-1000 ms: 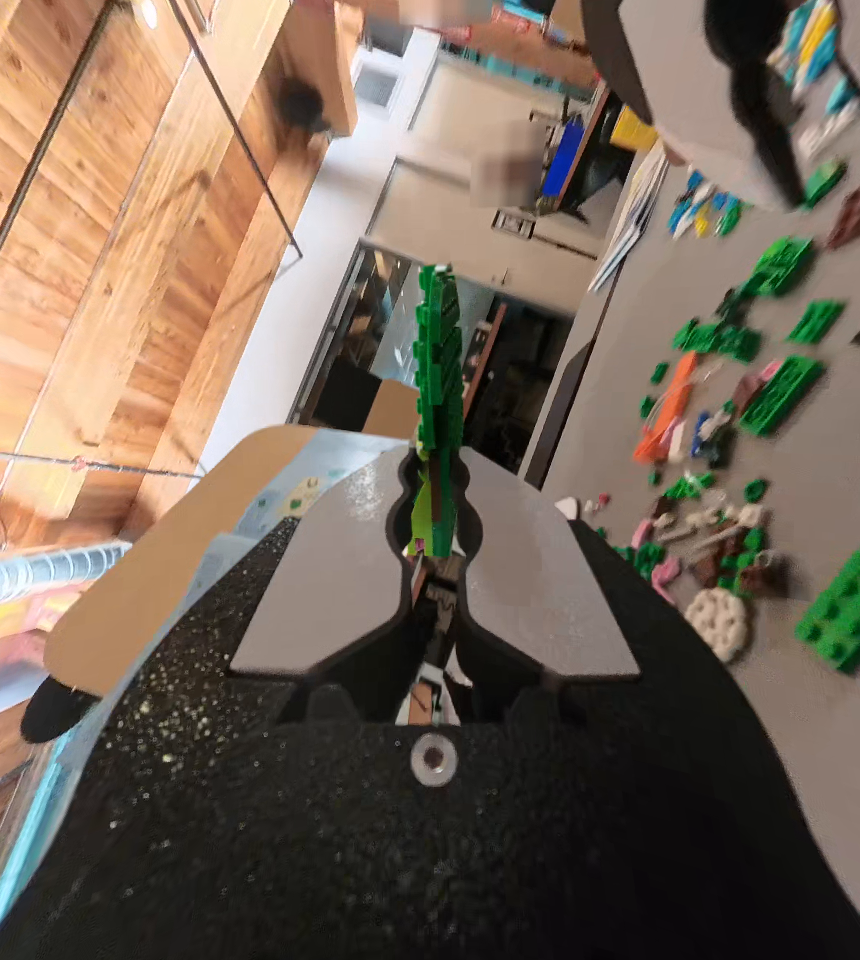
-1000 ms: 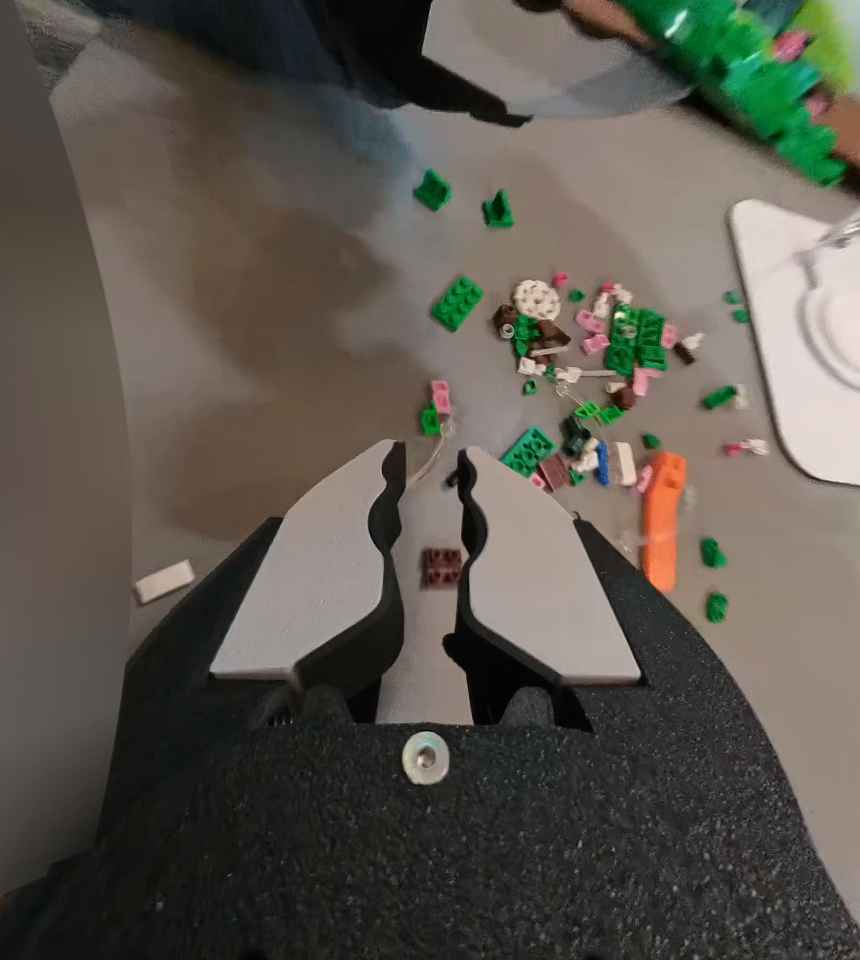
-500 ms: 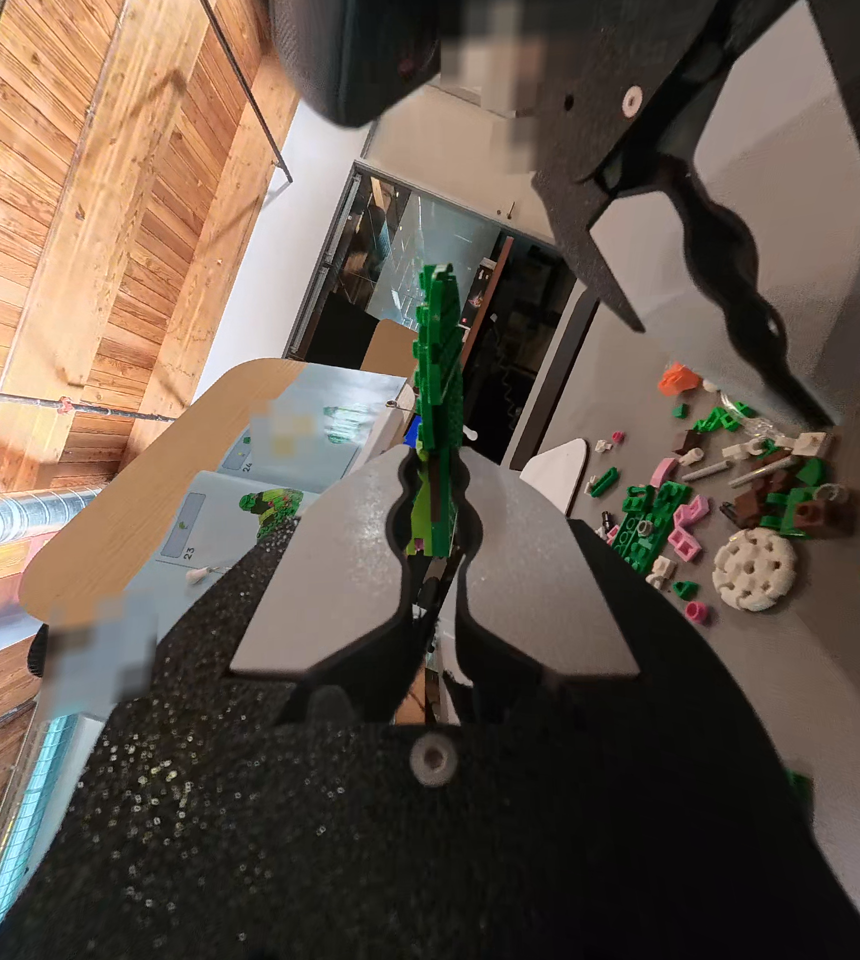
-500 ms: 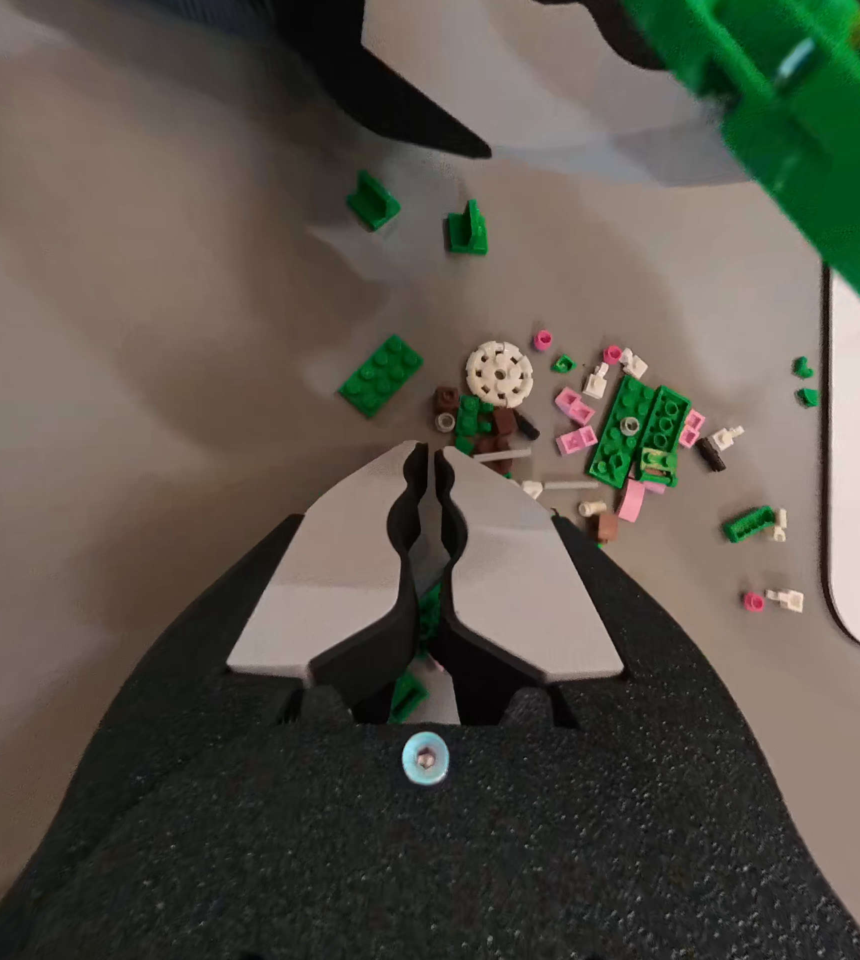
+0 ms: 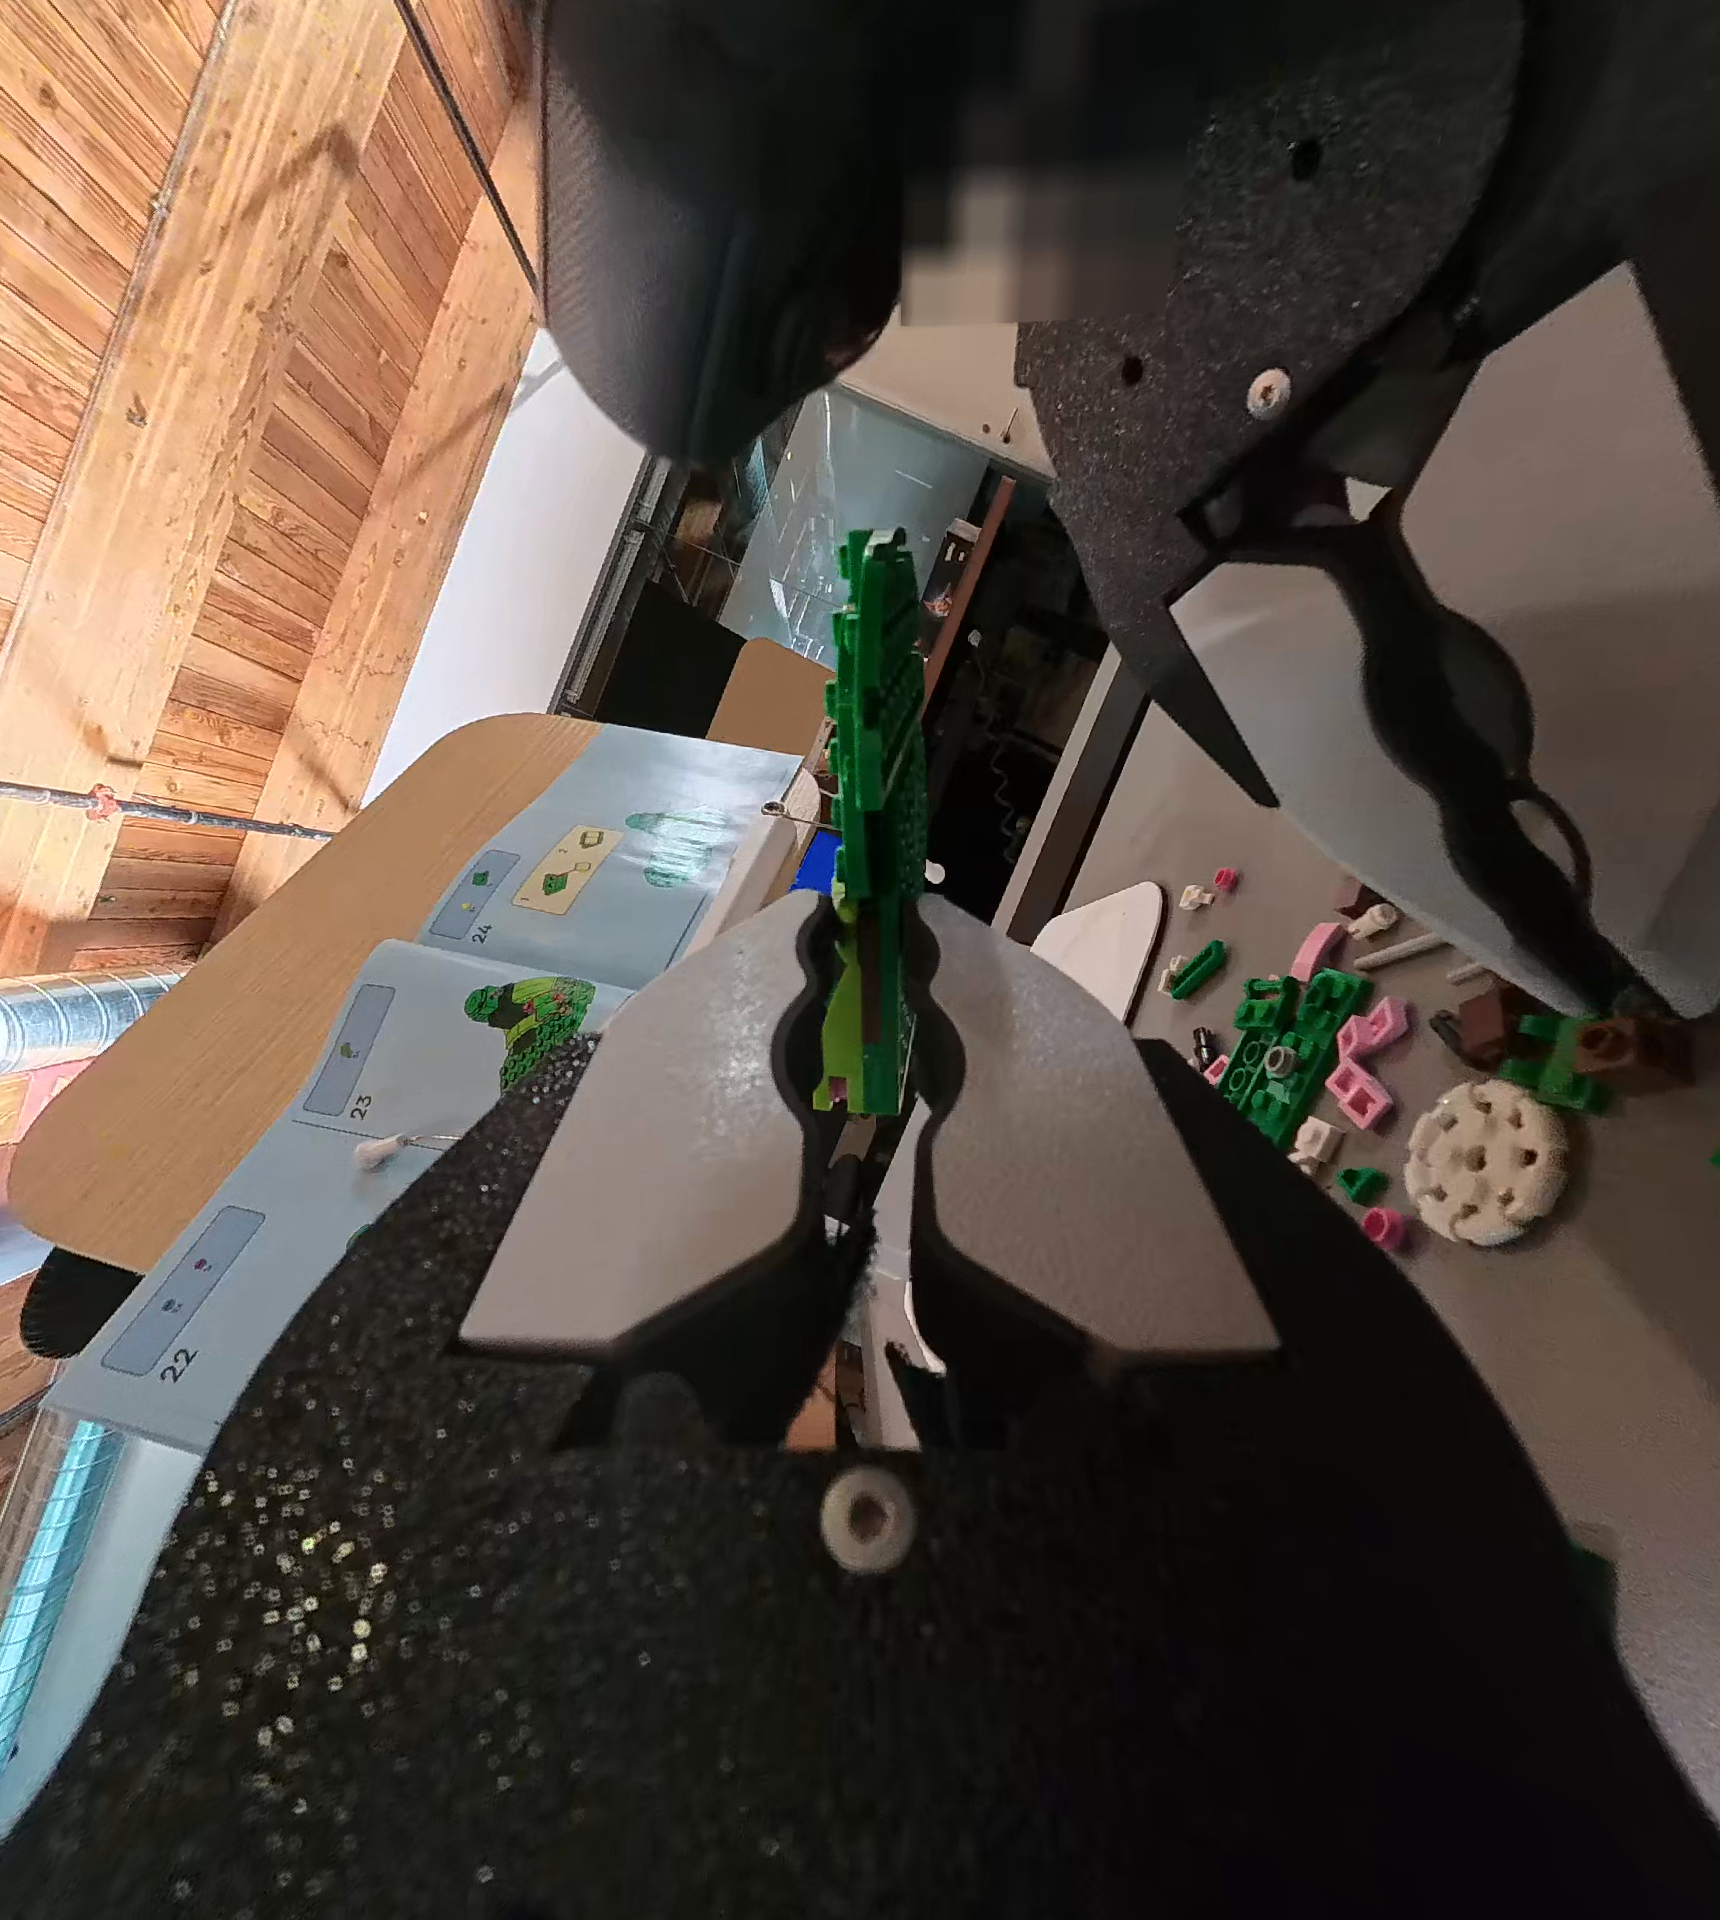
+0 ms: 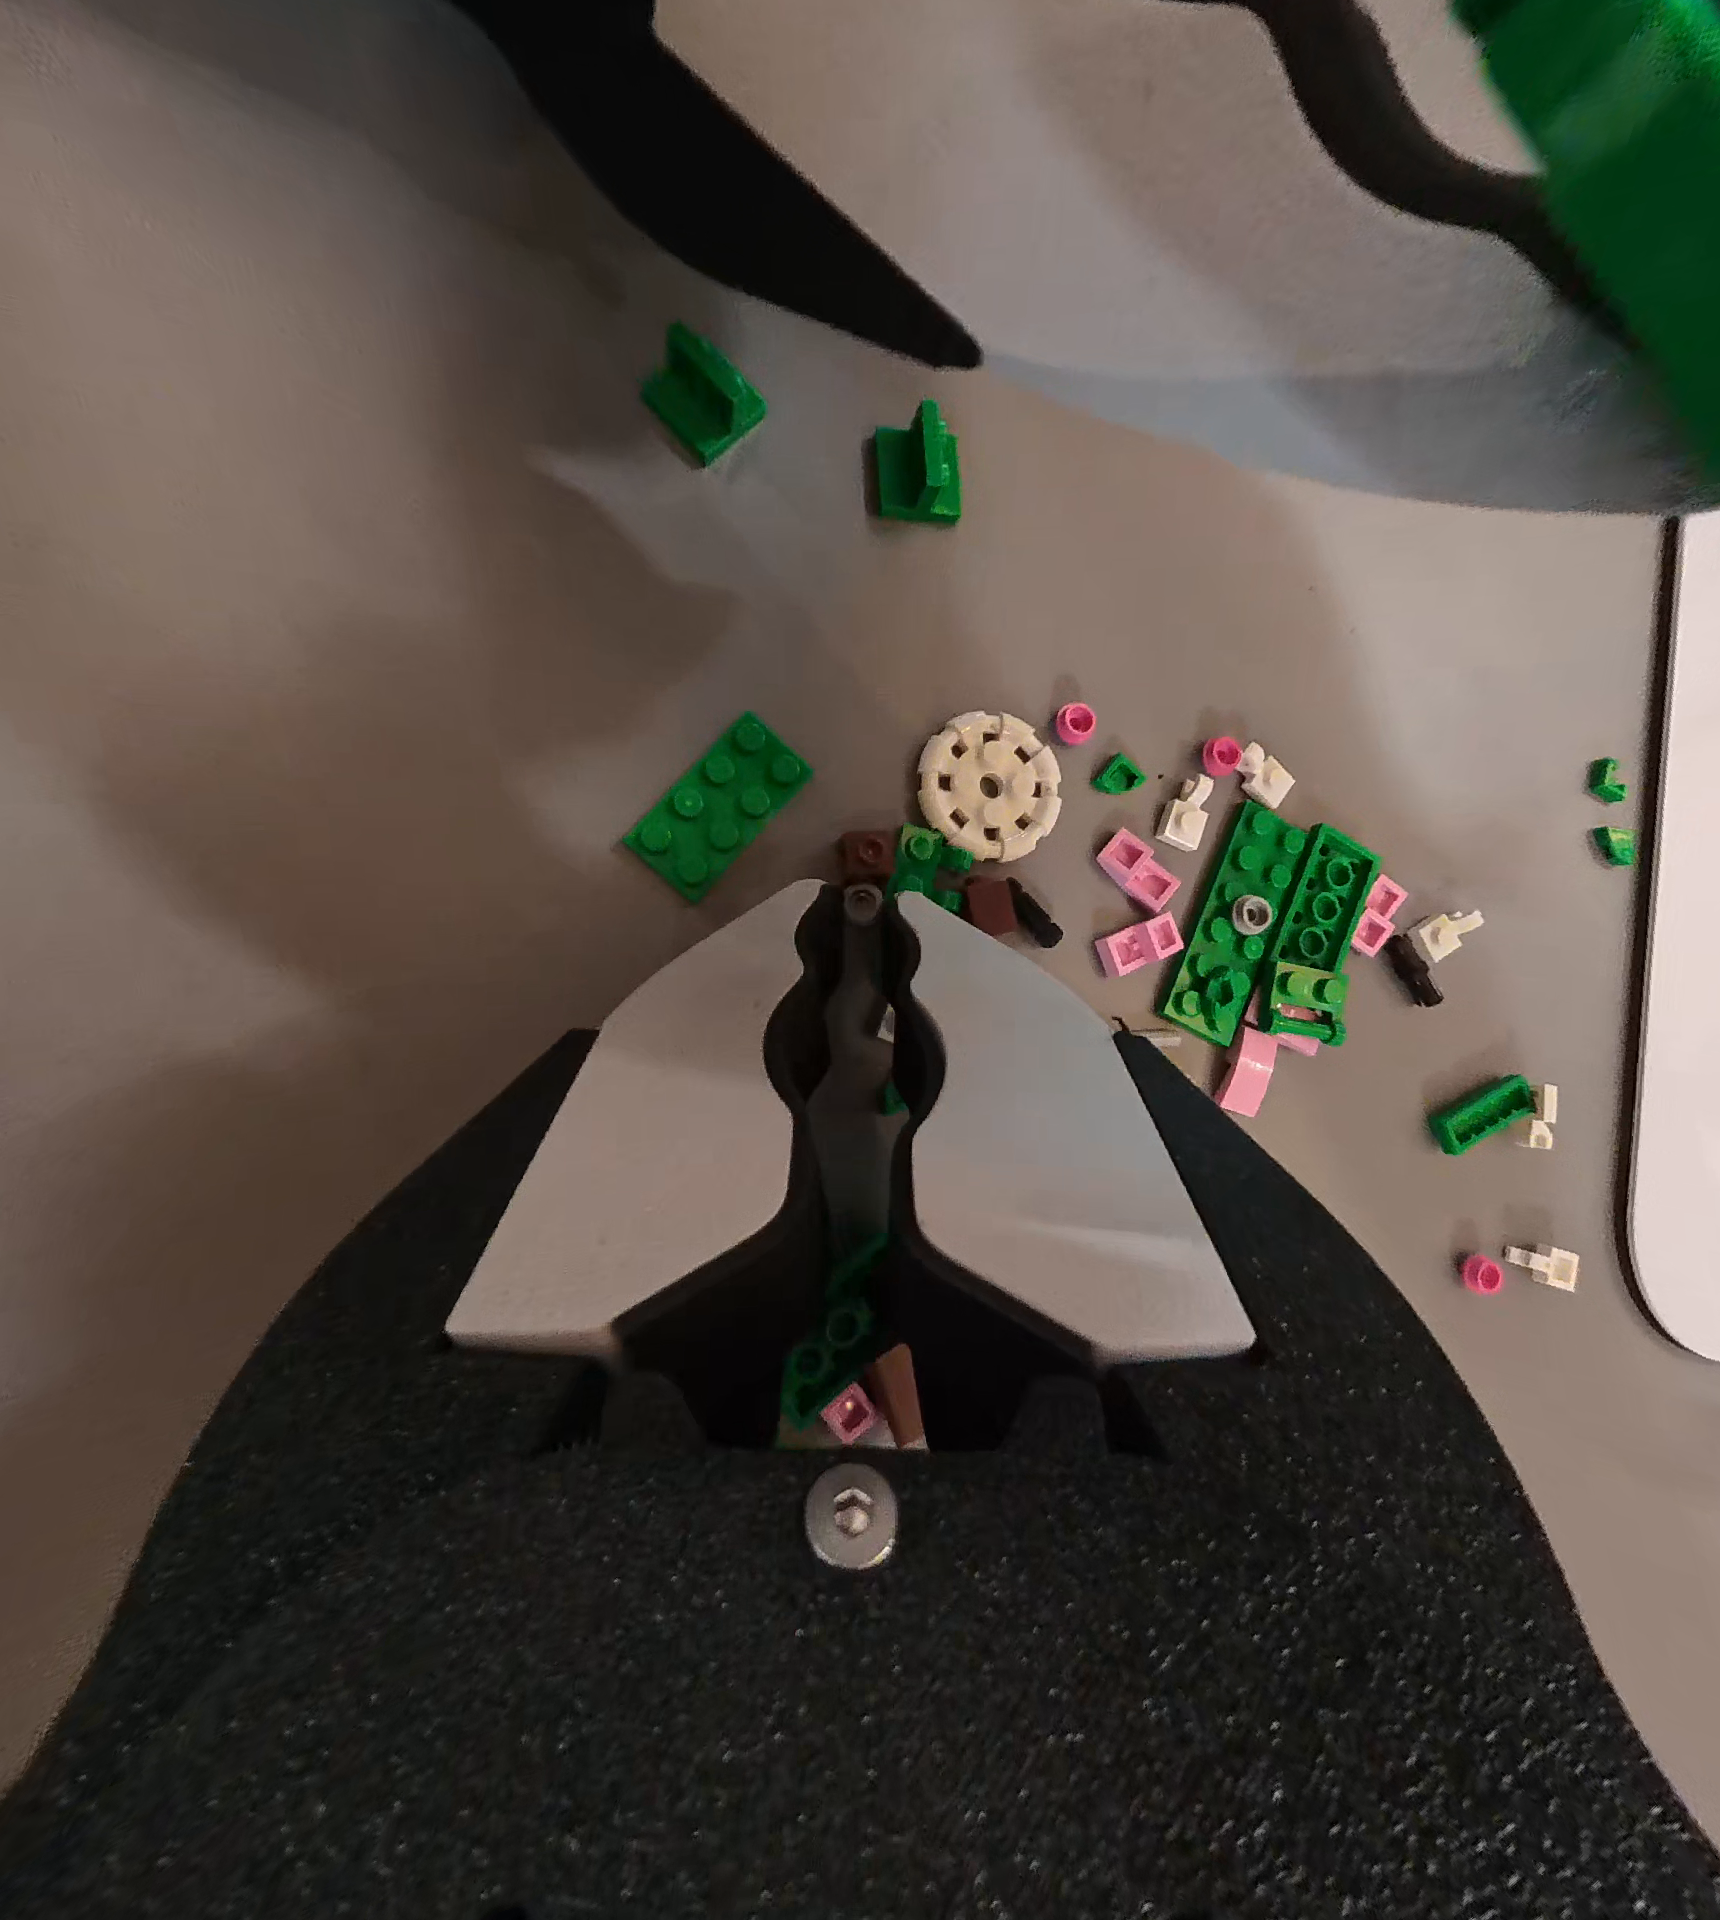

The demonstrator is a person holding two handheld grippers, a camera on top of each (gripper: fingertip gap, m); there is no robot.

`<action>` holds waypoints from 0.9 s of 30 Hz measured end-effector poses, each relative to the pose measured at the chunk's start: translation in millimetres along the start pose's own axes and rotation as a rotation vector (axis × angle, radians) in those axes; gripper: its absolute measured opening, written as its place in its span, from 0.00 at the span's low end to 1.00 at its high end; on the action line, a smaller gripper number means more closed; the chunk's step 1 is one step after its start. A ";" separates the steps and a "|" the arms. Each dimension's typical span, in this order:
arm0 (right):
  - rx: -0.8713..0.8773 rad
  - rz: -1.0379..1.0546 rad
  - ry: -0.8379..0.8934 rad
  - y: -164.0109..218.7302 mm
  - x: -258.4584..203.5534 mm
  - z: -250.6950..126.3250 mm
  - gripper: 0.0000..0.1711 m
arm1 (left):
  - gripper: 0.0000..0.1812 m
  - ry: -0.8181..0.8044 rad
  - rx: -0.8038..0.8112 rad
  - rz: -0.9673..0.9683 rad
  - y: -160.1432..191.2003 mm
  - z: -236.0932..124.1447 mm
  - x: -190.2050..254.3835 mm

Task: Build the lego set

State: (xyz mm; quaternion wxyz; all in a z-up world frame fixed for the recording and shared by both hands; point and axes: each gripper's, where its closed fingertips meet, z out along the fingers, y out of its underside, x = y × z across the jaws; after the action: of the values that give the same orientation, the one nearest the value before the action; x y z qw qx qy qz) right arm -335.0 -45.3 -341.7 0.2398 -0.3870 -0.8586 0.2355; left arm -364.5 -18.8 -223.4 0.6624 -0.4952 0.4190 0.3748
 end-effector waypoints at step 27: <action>-0.452 -0.120 0.070 141.4 -129.8 -185.0 0.03 | 0.06 0.278 0.223 -0.060 -78.5 -6.3 60.2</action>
State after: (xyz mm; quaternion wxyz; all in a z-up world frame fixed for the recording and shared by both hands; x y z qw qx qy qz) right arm -71.1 -22.4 -311.7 0.1906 -0.3869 -0.9022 0.0090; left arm -272.0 -37.9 -253.4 0.6598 -0.4780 0.5305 0.2340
